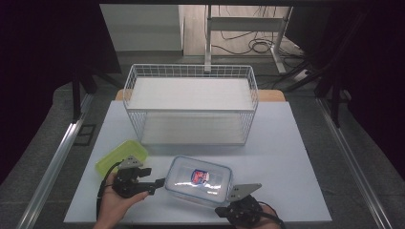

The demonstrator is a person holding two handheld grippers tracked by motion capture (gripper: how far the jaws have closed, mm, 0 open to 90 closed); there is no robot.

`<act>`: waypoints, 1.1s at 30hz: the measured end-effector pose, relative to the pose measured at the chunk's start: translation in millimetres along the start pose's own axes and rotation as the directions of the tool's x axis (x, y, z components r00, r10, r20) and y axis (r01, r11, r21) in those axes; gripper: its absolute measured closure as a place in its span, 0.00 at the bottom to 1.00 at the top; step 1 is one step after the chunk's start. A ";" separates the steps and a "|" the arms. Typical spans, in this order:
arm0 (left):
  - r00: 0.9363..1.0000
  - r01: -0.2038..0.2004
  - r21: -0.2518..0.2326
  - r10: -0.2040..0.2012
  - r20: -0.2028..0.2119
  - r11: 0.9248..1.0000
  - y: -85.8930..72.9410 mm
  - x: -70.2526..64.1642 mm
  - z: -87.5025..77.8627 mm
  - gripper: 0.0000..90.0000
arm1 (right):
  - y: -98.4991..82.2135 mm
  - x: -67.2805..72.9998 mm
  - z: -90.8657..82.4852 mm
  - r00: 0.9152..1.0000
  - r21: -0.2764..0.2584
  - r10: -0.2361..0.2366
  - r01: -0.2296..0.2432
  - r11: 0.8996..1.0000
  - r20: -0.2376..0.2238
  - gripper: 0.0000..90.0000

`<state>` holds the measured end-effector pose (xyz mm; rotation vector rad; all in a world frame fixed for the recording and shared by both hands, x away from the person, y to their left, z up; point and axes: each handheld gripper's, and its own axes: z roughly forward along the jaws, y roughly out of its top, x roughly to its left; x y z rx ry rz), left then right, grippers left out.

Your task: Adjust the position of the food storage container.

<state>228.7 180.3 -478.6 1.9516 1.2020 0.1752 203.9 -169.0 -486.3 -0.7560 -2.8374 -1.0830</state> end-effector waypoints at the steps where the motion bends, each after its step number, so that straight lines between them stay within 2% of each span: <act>1: 1.000 0.000 0.000 0.000 0.000 1.000 0.0 0.0 0.0 0.33 | 0.0 0.0 0.0 1.000 0.000 0.000 0.000 1.000 0.000 0.99; 8: 1.000 -0.016 0.001 0.016 0.022 1.000 -0.5 -2.0 0.1 0.32 | -0.3 -3.8 1.4 1.000 -0.004 -0.003 0.003 1.000 0.028 0.99; 15: 0.999 -0.018 0.003 0.018 0.035 1.000 -0.4 -1.7 0.3 0.31 | -6.7 -18.7 -3.5 0.995 -0.036 0.039 -0.036 0.999 0.089 0.99; 18: 0.999 -0.021 0.008 0.020 0.039 1.000 -0.3 -0.7 1.2 0.30 | -9.1 -27.3 -5.1 0.989 -0.048 0.068 -0.062 0.997 0.135 0.99; 21: 0.999 -0.016 0.005 0.016 0.036 1.000 -0.2 0.6 0.6 0.30 | -9.9 -28.7 -5.4 0.990 -0.053 0.070 -0.063 0.997 0.124 0.99; 33: 0.999 -0.017 0.004 0.017 0.037 1.000 0.5 1.0 0.0 0.29 | -8.4 -38.4 -5.1 0.983 -0.073 0.104 -0.094 0.993 0.154 0.99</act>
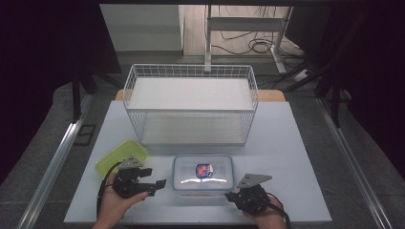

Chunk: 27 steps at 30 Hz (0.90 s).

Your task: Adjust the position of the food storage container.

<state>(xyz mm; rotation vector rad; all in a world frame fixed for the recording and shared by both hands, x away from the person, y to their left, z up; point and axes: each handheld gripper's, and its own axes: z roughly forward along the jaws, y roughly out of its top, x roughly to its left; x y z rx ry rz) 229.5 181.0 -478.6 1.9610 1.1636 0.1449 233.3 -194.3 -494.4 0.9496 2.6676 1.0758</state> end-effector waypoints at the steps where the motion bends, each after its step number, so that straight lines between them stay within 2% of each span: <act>1: 1.000 0.001 -0.001 -0.001 0.000 1.000 0.1 0.0 -0.4 0.29 | 0.1 -0.4 -0.1 1.000 0.000 0.004 -0.004 1.000 -0.002 0.99; 16: 1.000 0.006 0.000 -0.006 -0.004 1.000 -0.8 2.5 -1.6 0.29 | 1.2 -4.9 0.0 0.999 -0.013 0.032 -0.032 0.999 0.015 0.98; 19: 1.000 0.008 -0.003 -0.008 -0.009 1.000 -0.7 1.8 -2.3 0.28 | -0.7 -4.1 -6.6 0.999 -0.020 0.029 -0.029 0.999 0.018 0.96; 23: 1.000 0.020 -0.011 -0.020 -0.010 1.000 0.3 -1.2 -3.5 0.25 | -8.2 -8.5 -24.3 0.998 -0.041 0.050 -0.048 0.998 0.037 0.93; 24: 1.000 0.021 -0.013 -0.021 -0.010 1.000 0.7 -2.2 -3.4 0.24 | -9.7 -10.9 -29.4 0.997 -0.055 0.060 -0.057 0.997 0.045 0.92; 26: 1.000 0.023 -0.014 -0.023 -0.008 1.000 1.3 -4.2 -3.2 0.24 | -11.2 -16.6 -37.9 0.995 -0.079 0.086 -0.082 0.993 0.050 0.82; 27: 1.000 0.025 -0.014 -0.025 -0.006 1.000 1.8 -4.8 -3.0 0.23 | -10.7 -21.7 -44.1 0.992 -0.115 0.113 -0.107 0.988 0.049 0.68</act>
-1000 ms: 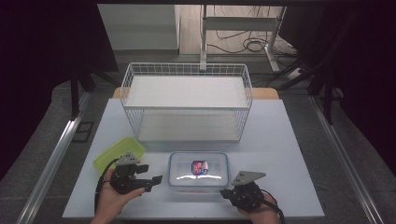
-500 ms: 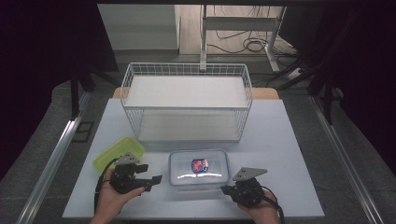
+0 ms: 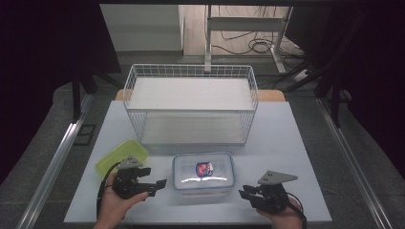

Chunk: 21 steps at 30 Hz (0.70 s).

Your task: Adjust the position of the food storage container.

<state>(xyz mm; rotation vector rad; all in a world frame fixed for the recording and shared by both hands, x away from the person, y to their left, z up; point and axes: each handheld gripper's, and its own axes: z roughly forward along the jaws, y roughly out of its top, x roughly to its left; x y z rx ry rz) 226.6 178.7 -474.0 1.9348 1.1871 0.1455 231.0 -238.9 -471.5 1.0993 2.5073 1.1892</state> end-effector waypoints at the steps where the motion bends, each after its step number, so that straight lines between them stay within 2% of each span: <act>1: 1.000 0.005 0.000 -0.005 0.005 1.000 0.5 -0.3 0.2 0.23 | 0.0 0.0 0.0 1.000 0.000 0.000 0.000 1.000 0.000 0.68; 5: 1.000 0.026 -0.009 -0.026 0.017 1.000 4.2 -1.3 0.3 0.21 | 10.2 -8.7 -3.4 0.995 -0.081 0.098 -0.099 0.992 -0.020 0.34; 6: 0.999 0.027 -0.011 -0.027 0.017 1.000 5.6 -1.7 -0.1 0.20 | 12.6 -9.9 -3.0 0.994 -0.092 0.108 -0.110 0.990 -0.021 0.30; 9: 0.999 0.036 -0.018 -0.035 0.030 0.999 9.9 -3.0 -0.8 0.20 | 17.0 -12.6 -1.9 0.992 -0.110 0.124 -0.127 0.986 -0.037 0.27; 10: 0.999 0.036 -0.016 -0.035 0.030 0.999 11.3 -3.5 -0.2 0.19 | 20.2 -15.3 -1.0 0.990 -0.123 0.127 -0.135 0.983 -0.066 0.24; 13: 0.999 0.050 -0.007 -0.049 0.023 0.999 14.7 -3.7 3.9 0.18 | 24.5 -19.5 -0.3 0.987 -0.126 0.140 -0.149 0.981 -0.078 0.23; 18: 0.997 0.064 0.003 -0.064 0.033 0.998 20.1 -3.6 10.4 0.18 | 28.8 -23.9 -1.3 0.986 -0.127 0.153 -0.160 0.979 -0.069 0.24; 21: 0.997 0.068 0.005 -0.068 0.043 0.998 22.4 -4.1 12.7 0.17 | 31.8 -25.6 -2.1 0.987 -0.114 0.146 -0.152 0.982 -0.063 0.25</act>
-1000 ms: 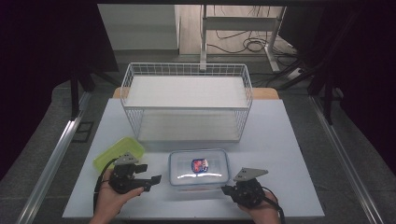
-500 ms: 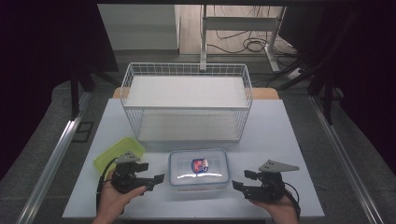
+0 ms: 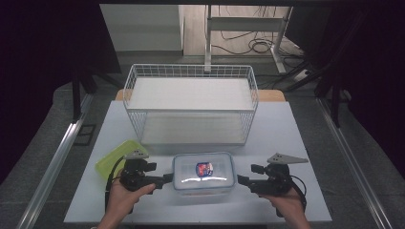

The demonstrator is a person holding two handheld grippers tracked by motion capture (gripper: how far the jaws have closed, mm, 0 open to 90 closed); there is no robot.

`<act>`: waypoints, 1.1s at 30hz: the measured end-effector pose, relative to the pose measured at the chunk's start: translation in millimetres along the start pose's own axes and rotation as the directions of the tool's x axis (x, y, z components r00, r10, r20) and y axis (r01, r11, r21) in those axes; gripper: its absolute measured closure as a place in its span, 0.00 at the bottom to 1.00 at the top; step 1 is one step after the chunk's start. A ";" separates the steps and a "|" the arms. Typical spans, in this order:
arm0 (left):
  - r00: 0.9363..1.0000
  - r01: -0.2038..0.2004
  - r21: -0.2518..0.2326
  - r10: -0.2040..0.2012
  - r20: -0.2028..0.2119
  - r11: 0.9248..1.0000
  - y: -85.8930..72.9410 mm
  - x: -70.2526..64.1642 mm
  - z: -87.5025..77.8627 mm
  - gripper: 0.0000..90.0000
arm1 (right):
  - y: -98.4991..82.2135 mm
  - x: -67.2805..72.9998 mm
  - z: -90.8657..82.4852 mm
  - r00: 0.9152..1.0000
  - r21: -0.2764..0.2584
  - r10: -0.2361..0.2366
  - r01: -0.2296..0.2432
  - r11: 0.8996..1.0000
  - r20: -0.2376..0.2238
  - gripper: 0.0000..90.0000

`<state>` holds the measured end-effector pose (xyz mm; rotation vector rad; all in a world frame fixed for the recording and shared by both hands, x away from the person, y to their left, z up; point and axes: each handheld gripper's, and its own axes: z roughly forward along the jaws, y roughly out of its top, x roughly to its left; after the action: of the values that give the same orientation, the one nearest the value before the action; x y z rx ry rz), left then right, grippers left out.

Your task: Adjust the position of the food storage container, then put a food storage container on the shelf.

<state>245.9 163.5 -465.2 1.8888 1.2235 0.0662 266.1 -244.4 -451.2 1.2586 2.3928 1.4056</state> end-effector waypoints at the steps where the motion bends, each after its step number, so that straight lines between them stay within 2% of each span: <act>1: 1.000 0.002 0.000 -0.002 0.004 1.000 0.7 -0.3 0.5 0.17 | 1.1 -0.4 0.0 1.000 0.006 -0.011 0.011 1.000 0.004 0.25; 7: 1.000 0.015 0.010 -0.015 0.019 1.000 3.5 0.1 3.4 0.16 | 9.3 3.1 6.3 1.000 0.033 -0.014 0.014 0.999 0.002 0.24; 16: 0.995 0.076 0.041 -0.079 0.059 0.996 3.4 0.8 14.5 0.14 | 29.1 10.9 30.7 1.000 0.057 -0.005 0.006 0.998 -0.028 0.24; 20: 0.994 0.087 0.055 -0.090 0.060 0.995 2.1 -0.1 19.5 0.14 | 26.5 13.0 37.5 0.999 0.056 0.007 -0.005 0.998 -0.040 0.24; 21: 0.994 0.088 0.058 -0.091 0.057 0.994 2.3 -0.3 20.8 0.14 | 24.6 12.9 39.6 0.999 0.069 0.005 -0.002 0.998 -0.043 0.24; 25: 0.992 0.102 0.070 -0.106 0.061 0.992 3.3 -0.3 27.8 0.14 | 21.3 7.7 41.4 0.999 0.070 0.020 -0.017 0.997 -0.041 0.24; 29: 0.986 0.128 0.092 -0.136 0.092 0.988 1.3 0.7 33.6 0.14 | 19.2 4.7 40.8 0.999 0.065 0.023 -0.021 0.998 -0.031 0.24; 33: 0.984 0.142 0.104 -0.152 0.091 0.984 -1.2 3.5 39.4 0.13 | 18.4 4.2 40.5 0.999 0.065 0.021 -0.019 0.998 -0.031 0.25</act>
<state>265.0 141.7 -492.1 1.8554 1.3152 -0.1670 292.8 -209.4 -459.0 1.2887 2.4718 1.3745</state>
